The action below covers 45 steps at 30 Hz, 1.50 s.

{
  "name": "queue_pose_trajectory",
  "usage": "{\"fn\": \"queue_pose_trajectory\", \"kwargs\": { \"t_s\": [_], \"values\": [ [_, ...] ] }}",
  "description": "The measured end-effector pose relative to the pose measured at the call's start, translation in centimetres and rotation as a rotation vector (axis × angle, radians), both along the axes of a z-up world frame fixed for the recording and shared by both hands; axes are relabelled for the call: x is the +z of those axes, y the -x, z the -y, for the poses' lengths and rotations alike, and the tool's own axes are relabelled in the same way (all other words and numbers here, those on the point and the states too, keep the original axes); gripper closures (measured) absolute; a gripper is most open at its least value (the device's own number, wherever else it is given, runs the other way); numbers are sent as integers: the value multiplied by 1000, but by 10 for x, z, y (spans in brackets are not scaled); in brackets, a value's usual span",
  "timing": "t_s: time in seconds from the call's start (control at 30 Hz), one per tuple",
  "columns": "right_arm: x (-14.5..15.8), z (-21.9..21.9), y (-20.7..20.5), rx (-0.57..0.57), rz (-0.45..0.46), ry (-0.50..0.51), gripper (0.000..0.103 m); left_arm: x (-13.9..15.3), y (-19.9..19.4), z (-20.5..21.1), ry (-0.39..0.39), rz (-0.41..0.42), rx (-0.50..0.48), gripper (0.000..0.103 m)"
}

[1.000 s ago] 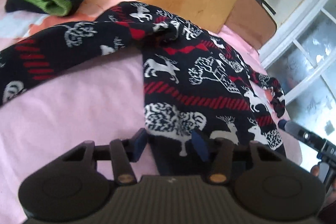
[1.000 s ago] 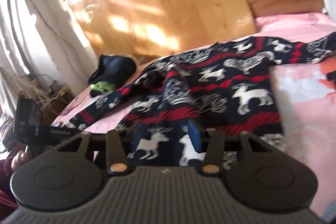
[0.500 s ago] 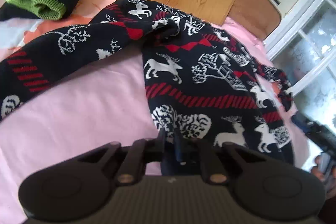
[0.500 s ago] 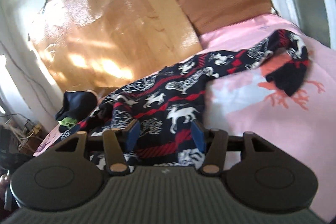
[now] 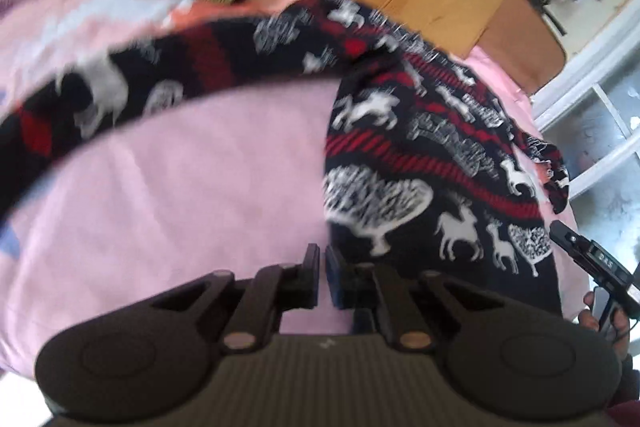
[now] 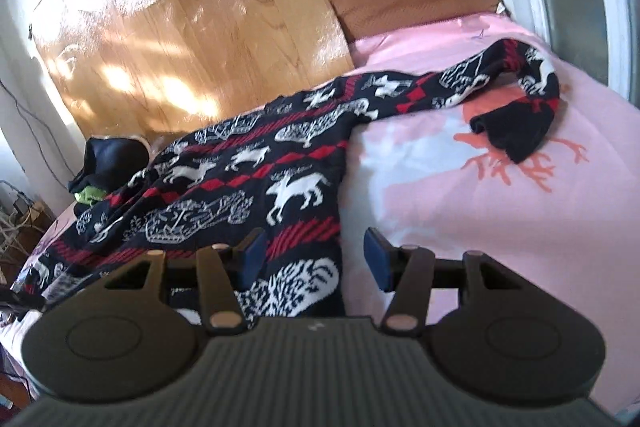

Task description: Fold small clothes

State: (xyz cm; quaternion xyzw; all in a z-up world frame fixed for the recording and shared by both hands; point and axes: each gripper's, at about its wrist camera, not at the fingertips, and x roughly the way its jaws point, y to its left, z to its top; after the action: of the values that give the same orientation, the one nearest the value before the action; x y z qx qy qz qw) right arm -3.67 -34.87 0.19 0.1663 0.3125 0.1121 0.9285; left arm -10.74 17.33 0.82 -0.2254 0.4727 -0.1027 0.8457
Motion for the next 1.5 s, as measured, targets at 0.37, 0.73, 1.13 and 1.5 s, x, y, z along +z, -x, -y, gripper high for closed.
{"fn": "queue_pose_trajectory", "kwargs": {
  "t_s": [0.37,0.73,1.13,1.5],
  "values": [
    [8,5,18,-6,-78,103,96,-10,6,18,29,-8,-105,100],
    [50,-44,2,103,73,176,72,30,30,-53,5,230,133,69],
    [42,-315,-15,915,223,431,65,34,98,-83,-420,486,372,2],
    [26,-471,27,1375,392,664,54,37,156,-166,-389,525,674,0]
  ]
}}
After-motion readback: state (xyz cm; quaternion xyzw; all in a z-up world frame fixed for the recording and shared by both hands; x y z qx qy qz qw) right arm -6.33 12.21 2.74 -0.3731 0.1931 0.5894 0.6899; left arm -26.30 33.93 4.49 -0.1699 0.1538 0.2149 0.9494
